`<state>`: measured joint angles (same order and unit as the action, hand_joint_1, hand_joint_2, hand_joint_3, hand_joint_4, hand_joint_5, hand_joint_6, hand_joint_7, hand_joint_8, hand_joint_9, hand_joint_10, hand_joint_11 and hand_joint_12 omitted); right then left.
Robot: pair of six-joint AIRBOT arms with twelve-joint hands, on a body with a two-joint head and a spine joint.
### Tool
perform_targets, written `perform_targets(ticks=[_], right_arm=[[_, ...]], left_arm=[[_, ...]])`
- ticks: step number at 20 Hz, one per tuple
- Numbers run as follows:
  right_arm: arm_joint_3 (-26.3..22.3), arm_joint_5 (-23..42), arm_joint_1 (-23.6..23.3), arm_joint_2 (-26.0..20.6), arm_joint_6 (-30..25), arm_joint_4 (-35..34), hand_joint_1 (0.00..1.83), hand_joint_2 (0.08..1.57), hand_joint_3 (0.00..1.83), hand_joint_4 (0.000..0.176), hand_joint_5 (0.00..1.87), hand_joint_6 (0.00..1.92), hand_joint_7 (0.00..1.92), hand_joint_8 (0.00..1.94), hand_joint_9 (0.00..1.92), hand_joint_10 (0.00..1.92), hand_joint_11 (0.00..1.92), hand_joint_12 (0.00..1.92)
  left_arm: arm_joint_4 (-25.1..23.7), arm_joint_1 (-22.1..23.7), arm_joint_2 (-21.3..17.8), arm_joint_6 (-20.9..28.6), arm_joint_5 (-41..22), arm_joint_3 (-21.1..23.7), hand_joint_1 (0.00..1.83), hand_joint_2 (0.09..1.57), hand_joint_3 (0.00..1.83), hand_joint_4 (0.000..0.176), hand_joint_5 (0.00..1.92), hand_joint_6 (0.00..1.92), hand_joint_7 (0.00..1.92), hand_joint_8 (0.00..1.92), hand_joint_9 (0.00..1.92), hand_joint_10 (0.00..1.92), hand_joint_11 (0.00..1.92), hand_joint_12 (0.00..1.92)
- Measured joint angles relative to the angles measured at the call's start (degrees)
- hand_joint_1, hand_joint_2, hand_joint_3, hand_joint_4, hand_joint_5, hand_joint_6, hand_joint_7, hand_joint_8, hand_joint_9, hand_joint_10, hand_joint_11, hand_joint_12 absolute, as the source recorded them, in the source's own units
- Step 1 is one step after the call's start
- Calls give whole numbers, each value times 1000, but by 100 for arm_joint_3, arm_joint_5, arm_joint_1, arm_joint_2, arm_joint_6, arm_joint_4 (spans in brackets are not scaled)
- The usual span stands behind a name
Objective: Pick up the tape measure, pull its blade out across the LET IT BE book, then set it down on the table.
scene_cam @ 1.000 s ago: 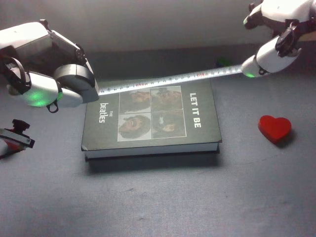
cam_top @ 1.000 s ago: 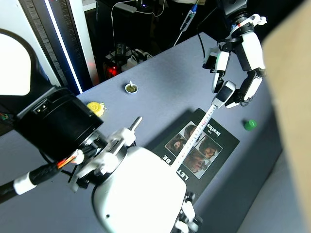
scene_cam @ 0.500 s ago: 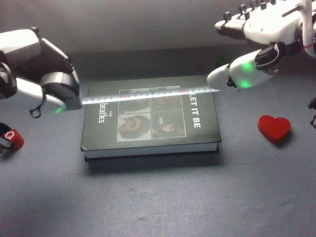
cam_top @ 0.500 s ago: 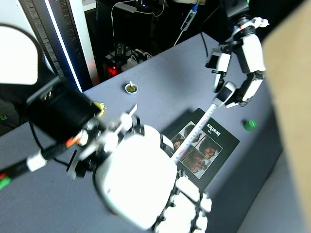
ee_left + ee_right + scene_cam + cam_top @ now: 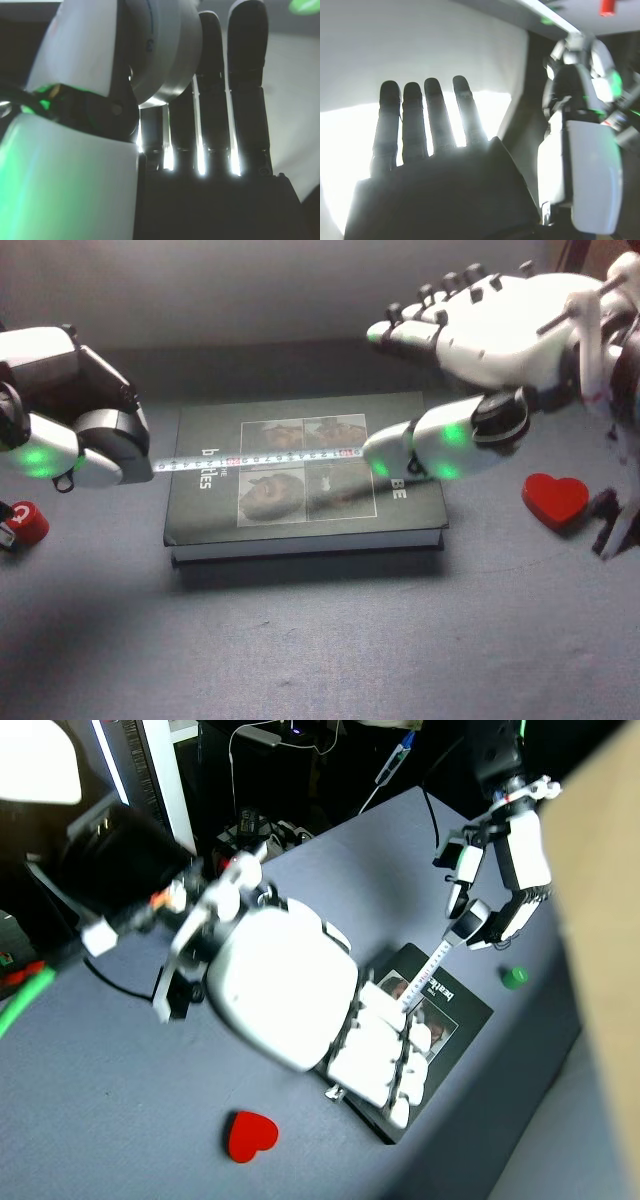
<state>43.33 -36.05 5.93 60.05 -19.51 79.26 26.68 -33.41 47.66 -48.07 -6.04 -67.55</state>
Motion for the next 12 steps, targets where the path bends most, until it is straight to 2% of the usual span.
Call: perform_targets(ticks=[3, 6, 10, 12], right_arm=[[-315, -11, -4, -131, -140, 420, 18, 1081, 6, 70, 5, 1, 11, 2, 12, 5, 0, 381], [-555, -11, -9, -304, 76, 328, 18, 1083, 5, 69, 18, 5, 25, 7, 18, 6, 0, 377], [-573, -96, -155, -730, 129, -20, 17, 1086, 6, 69, 18, 4, 25, 5, 18, 4, 0, 374], [-570, -114, -153, -876, 146, -267, 17, 1087, 6, 69, 18, 4, 26, 5, 19, 4, 0, 373]], left_arm=[[-752, -83, 79, 813, -35, -181, 1378, 1114, 1, 0, 889, 891, 1021, 985, 913, 1279, 913, 1167], [-824, -118, 184, 942, -133, -208, 1379, 1114, 0, 0, 878, 933, 1022, 966, 924, 1268, 935, 1171], [-820, -214, 225, 1034, -199, -308, 1378, 1114, 0, 0, 892, 895, 997, 997, 934, 1270, 938, 1165], [-1060, -315, 254, 1316, -254, -352, 1377, 1118, 0, 0, 884, 902, 979, 1014, 939, 1275, 942, 1164]])
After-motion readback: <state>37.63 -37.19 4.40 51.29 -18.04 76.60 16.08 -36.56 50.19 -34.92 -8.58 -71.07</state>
